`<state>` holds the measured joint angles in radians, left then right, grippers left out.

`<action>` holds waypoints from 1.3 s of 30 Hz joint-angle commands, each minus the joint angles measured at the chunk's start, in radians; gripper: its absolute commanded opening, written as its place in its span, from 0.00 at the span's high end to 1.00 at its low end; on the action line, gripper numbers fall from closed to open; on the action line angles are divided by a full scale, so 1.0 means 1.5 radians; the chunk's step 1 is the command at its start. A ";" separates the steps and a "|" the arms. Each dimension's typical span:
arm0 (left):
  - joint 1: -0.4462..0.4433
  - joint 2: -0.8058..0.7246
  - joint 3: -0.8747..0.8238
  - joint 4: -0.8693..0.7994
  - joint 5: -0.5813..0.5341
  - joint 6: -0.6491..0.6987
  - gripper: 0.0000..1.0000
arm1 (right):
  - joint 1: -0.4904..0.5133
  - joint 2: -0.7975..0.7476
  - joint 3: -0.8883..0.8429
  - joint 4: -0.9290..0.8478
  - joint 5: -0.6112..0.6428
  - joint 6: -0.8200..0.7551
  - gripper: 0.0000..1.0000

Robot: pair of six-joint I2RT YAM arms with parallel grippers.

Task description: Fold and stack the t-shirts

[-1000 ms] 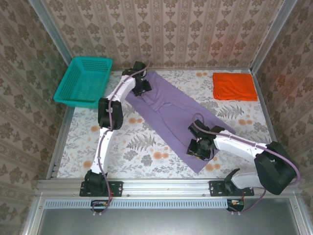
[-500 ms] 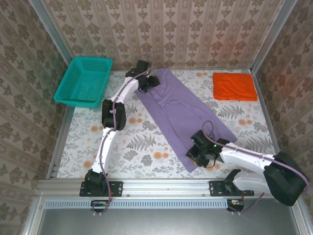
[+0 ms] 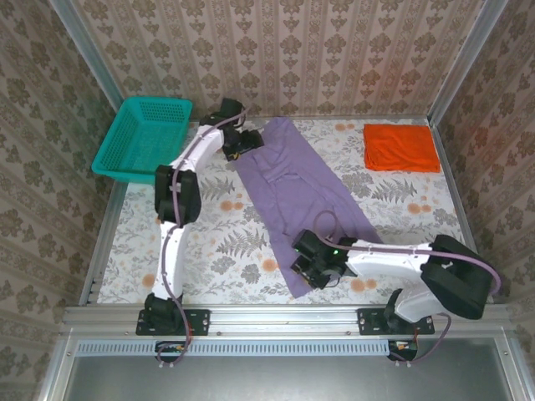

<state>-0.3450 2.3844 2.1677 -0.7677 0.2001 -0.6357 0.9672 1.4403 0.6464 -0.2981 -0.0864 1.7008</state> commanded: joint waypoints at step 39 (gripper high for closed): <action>0.011 0.261 0.288 0.020 0.125 -0.004 0.36 | 0.020 0.287 0.366 -0.203 -0.148 -0.432 0.34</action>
<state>-0.3153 2.7167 2.5916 -0.8726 0.3325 -0.6292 1.0069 1.9194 1.2156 -0.4397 -0.3771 1.1534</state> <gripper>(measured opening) 0.642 0.655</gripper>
